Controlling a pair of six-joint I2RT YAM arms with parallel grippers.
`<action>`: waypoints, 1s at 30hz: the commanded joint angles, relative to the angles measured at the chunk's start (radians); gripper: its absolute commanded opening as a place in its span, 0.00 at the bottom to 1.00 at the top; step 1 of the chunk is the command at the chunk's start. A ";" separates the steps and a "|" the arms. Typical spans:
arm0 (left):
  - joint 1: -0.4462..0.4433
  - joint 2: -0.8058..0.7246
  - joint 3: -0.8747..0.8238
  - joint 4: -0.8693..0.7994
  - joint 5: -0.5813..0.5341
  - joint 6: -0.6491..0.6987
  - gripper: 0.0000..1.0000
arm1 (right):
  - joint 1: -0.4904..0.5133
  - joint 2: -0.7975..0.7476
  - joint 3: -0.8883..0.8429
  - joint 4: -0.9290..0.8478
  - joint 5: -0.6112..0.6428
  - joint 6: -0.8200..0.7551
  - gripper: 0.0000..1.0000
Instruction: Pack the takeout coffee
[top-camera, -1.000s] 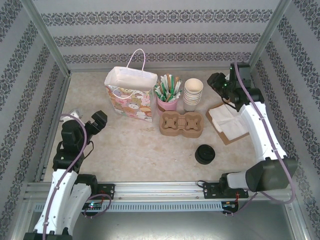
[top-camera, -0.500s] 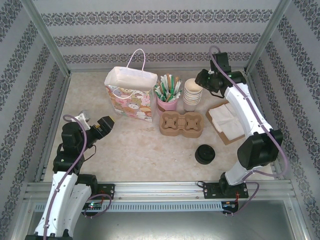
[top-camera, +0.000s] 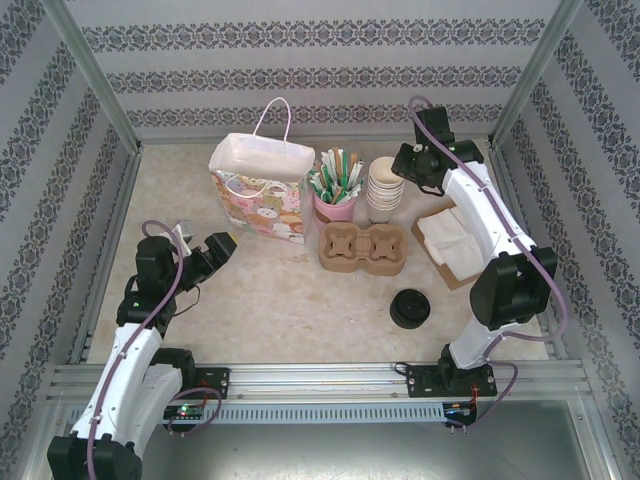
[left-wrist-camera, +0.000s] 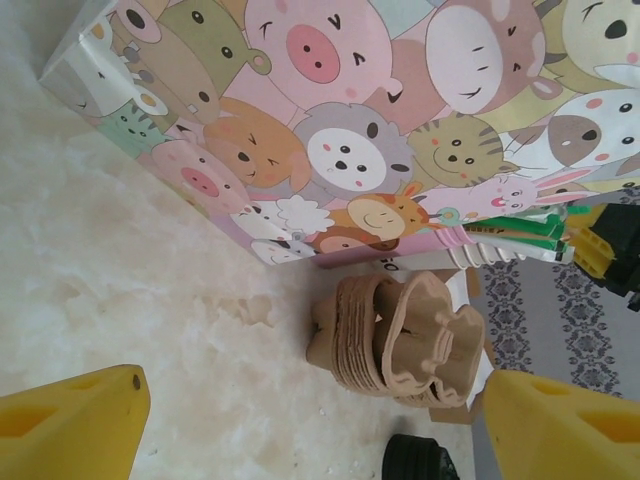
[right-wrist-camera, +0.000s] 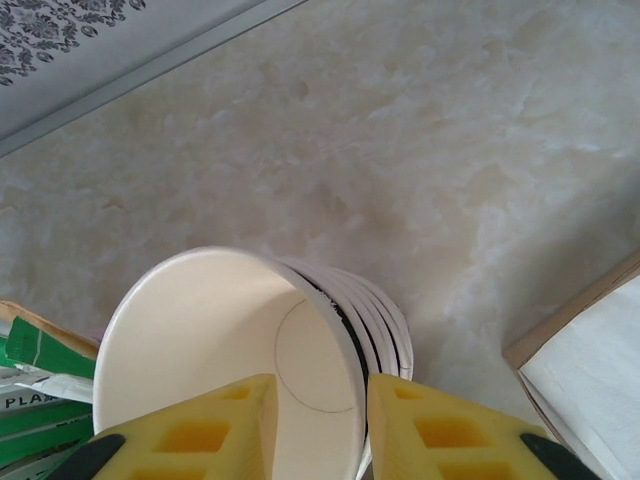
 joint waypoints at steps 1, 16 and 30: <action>-0.004 -0.009 -0.021 0.056 0.005 -0.022 0.87 | 0.016 0.005 -0.012 -0.004 0.029 -0.006 0.27; -0.007 -0.013 -0.032 0.065 0.004 -0.036 0.85 | 0.023 -0.035 -0.062 0.023 0.049 -0.022 0.30; -0.016 -0.002 -0.030 0.067 0.005 -0.039 0.85 | 0.007 -0.123 -0.153 0.109 0.073 -0.021 0.35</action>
